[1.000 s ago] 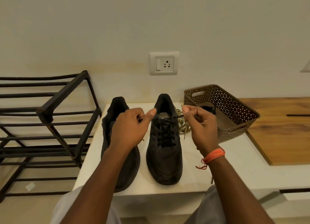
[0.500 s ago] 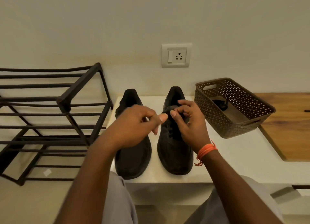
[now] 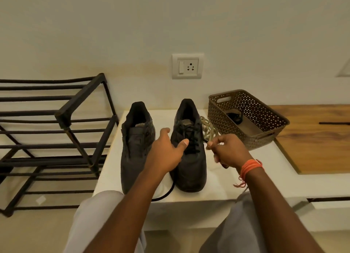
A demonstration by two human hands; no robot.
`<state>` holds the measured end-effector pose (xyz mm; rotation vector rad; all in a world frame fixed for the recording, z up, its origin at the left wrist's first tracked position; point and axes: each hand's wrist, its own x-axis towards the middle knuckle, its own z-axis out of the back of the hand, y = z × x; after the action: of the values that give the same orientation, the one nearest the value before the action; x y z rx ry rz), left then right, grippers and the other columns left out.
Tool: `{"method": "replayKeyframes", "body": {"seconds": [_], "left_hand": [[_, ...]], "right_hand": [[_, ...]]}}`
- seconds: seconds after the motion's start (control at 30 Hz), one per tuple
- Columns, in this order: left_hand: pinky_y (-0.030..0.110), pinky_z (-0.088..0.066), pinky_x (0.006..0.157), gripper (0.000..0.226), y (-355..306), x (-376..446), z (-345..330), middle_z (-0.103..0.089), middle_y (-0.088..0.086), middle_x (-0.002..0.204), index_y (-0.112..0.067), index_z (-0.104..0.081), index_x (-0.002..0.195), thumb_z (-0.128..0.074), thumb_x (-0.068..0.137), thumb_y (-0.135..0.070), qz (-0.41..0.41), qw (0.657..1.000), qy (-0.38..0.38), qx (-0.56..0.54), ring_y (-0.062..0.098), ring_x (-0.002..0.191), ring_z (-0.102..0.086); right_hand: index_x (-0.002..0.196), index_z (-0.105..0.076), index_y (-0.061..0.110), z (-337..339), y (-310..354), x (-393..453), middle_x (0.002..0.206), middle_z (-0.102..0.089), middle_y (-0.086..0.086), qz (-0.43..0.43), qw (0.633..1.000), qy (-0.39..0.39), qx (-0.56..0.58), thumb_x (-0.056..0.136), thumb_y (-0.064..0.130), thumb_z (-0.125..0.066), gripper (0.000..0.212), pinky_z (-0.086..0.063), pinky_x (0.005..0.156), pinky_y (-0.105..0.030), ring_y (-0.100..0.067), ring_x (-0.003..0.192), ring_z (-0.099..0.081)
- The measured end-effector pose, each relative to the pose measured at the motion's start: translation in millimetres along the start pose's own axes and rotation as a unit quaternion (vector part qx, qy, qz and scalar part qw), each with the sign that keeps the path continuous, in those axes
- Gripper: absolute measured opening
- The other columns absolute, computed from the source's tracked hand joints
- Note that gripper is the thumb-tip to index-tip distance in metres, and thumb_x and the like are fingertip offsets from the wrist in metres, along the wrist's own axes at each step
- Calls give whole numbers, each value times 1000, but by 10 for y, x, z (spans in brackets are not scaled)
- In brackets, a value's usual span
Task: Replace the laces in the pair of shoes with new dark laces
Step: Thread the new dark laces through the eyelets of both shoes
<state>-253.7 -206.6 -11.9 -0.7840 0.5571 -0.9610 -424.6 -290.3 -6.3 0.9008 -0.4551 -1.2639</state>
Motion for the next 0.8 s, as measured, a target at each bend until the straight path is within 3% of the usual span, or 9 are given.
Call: {"method": "replayKeyframes", "body": {"seconds": [0.07, 0.13, 0.2, 0.27, 0.43, 0.53, 0.6, 0.67, 0.8], "left_hand": [[26, -52, 59, 66, -28, 5, -57, -70, 3, 79, -18, -30, 143, -61, 91, -43, 26, 996, 55, -58, 10, 57, -61], [24, -51, 54, 56, -13, 21, -72, -69, 3, 83, -16, -42, 136, -63, 90, -41, 35, 997, 55, -39, 11, 50, -60], [33, -58, 70, 49, -18, 16, -45, -68, 1, 98, -18, -49, 129, -62, 90, -43, 28, 999, 7, -13, 16, 63, -67], [41, -53, 92, 53, -34, -11, -16, -59, -1, 128, -23, -44, 136, -61, 90, -45, 1, 997, -66, 45, 24, 98, -66], [38, -43, 103, 70, -173, 55, -20, -42, 4, 148, -28, -24, 149, -64, 91, -31, -34, 986, -96, -129, 21, 127, -50], [15, -41, 95, 62, -279, 227, 4, -36, -5, 151, -27, -31, 146, -61, 93, -16, -71, 957, -97, -265, 16, 135, -40], [2, -41, 84, 51, -349, 383, 104, -41, -10, 146, -27, -40, 140, -57, 95, -9, -118, 938, -116, -306, 10, 134, -41], [7, -42, 94, 47, -384, 531, 207, -46, -13, 141, -28, -46, 135, -53, 96, -4, -171, 926, -124, -312, 4, 131, -43], [29, -41, 107, 40, -343, 711, 242, -57, -9, 133, -27, -54, 128, -47, 98, -2, -259, 924, -49, -276, 3, 127, -50]], "right_hand": [[90, -66, 4, -39, 13, -37, 73, -71, -11, -38, 997, 1, 73, 96, 22, -58, 20, -58, 59, -34, -21, 55, -66], [83, -69, 11, -51, 12, -34, 77, -71, -6, 15, 993, -118, 24, 92, 28, -63, 20, -59, 71, -37, -21, 69, -69], [81, -70, 18, -22, 75, -52, 78, -68, 2, 96, 964, -246, 31, 89, 27, -67, 13, -55, 74, -29, -14, 78, -66], [89, -71, 18, 0, 165, -85, 83, -69, 7, 160, 936, -290, 116, 89, 16, -68, 4, -55, 75, -20, -6, 81, -66], [99, -68, 7, 51, 478, 157, 98, -72, -7, 208, 860, -249, 394, 89, -7, -59, 19, -55, 84, -23, -11, 93, -70], [105, -53, 11, 69, 747, 423, 98, -70, -13, 188, 813, -188, 519, 94, -7, -50, 21, -58, 74, -32, -20, 80, -70], [114, -39, 13, 13, 859, 584, 99, -70, -11, 160, 853, -148, 475, 96, -5, -45, 27, -49, 51, -22, -12, 54, -59], [121, -40, 8, -85, 907, 685, 98, -73, -7, 138, 919, -79, 360, 96, -1, -48, 27, -41, 44, -17, -5, 44, -50], [112, -68, 3, -238, 815, 758, 95, -75, -10, 229, 957, 55, 167, 94, 0, -53, 23, -49, 62, -10, 1, 68, -67]]}}
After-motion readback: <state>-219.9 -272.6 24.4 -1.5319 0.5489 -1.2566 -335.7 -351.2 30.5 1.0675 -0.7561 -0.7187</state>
